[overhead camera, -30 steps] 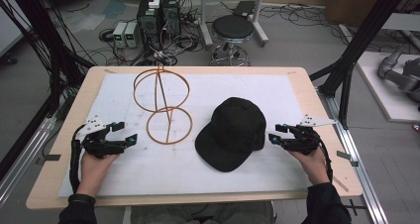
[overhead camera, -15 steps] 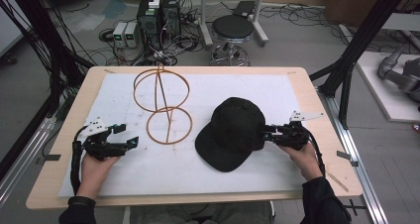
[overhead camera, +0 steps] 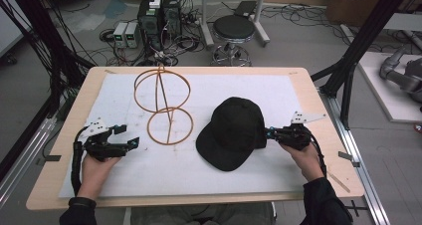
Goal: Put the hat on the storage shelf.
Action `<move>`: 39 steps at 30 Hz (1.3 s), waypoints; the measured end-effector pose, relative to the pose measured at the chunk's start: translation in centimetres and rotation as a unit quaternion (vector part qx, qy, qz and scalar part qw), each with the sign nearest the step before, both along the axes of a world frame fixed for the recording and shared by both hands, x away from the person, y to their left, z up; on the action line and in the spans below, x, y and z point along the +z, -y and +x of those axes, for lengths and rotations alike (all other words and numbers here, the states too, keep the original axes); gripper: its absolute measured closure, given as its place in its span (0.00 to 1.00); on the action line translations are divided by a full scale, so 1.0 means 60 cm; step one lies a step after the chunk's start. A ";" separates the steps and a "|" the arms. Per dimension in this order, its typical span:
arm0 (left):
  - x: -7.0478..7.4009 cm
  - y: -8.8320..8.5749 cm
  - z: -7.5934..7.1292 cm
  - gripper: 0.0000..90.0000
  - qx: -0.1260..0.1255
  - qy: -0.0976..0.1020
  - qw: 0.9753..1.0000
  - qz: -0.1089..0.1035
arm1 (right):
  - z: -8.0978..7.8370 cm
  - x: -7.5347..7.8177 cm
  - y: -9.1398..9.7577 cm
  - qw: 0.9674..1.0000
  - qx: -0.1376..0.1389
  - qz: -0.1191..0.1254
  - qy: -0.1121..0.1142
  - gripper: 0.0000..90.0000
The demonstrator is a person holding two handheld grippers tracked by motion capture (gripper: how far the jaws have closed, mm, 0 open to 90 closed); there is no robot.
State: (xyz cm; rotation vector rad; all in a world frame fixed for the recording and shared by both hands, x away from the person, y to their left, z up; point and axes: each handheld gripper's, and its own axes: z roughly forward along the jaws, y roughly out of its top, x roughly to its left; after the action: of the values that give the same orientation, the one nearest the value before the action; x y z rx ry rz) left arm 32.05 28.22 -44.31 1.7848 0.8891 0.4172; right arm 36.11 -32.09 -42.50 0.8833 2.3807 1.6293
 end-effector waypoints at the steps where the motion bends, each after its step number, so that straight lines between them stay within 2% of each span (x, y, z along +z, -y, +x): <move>1: 0.000 0.000 0.000 0.24 0.000 0.000 1.000 0.000 | -0.003 0.008 0.001 1.000 0.003 0.018 0.008 1.00; 4: 0.000 -0.001 0.000 0.24 0.000 -0.001 1.000 -0.003 | -0.009 0.027 -0.002 0.999 0.009 0.045 0.025 1.00; 7: 0.001 -0.001 0.000 0.24 -0.001 0.000 1.000 -0.004 | -0.014 0.039 -0.006 0.998 0.008 0.053 0.033 1.00; 8: 0.001 -0.001 0.000 0.24 0.001 0.000 1.000 -0.006 | -0.019 0.053 -0.011 0.997 0.006 0.064 0.048 1.00; 10: 0.001 -0.001 0.000 0.24 0.000 0.000 1.000 -0.007 | -0.021 0.057 -0.013 0.996 0.006 0.066 0.051 1.00; 11: 0.002 0.000 -0.001 0.24 -0.001 0.001 1.000 -0.006 | -0.025 0.068 -0.019 0.996 0.002 0.070 0.064 1.00; 16: 0.001 0.002 0.000 0.24 -0.004 0.002 1.000 -0.004 | -0.034 0.085 -0.026 0.994 -0.002 0.079 0.077 1.00; 18: 0.002 0.003 0.000 0.24 -0.006 0.006 1.000 -0.002 | -0.040 0.102 -0.030 0.992 -0.008 0.087 0.091 1.00; 20: 0.003 0.004 0.000 0.24 -0.007 0.008 1.000 -0.002 | -0.042 0.106 -0.032 0.992 -0.012 0.086 0.095 1.00; 21: 0.003 0.006 0.000 0.24 -0.009 0.009 1.000 -0.004 | -0.047 0.118 -0.035 0.990 -0.013 0.087 0.108 1.00; 25: 0.005 0.010 0.000 0.24 -0.013 0.013 1.000 -0.003 | -0.052 0.129 -0.038 0.989 -0.016 0.092 0.115 1.00; 27: 0.006 0.012 0.000 0.24 -0.014 0.015 1.000 -0.004 | -0.056 0.141 -0.043 0.987 -0.019 0.096 0.127 1.00; 32: 0.011 0.019 -0.001 0.24 -0.024 0.021 0.999 -0.005 | -0.063 0.160 -0.048 0.986 -0.023 0.093 0.136 1.00; 39: 0.017 0.034 -0.001 0.24 -0.041 0.027 0.999 -0.005 | -0.072 0.198 -0.054 0.981 -0.023 0.103 0.160 1.00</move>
State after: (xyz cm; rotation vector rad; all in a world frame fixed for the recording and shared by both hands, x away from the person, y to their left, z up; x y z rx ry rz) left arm 31.97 26.18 -43.32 1.7866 0.7770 0.4060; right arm 31.77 -28.85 -30.61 0.6387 1.9924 1.8620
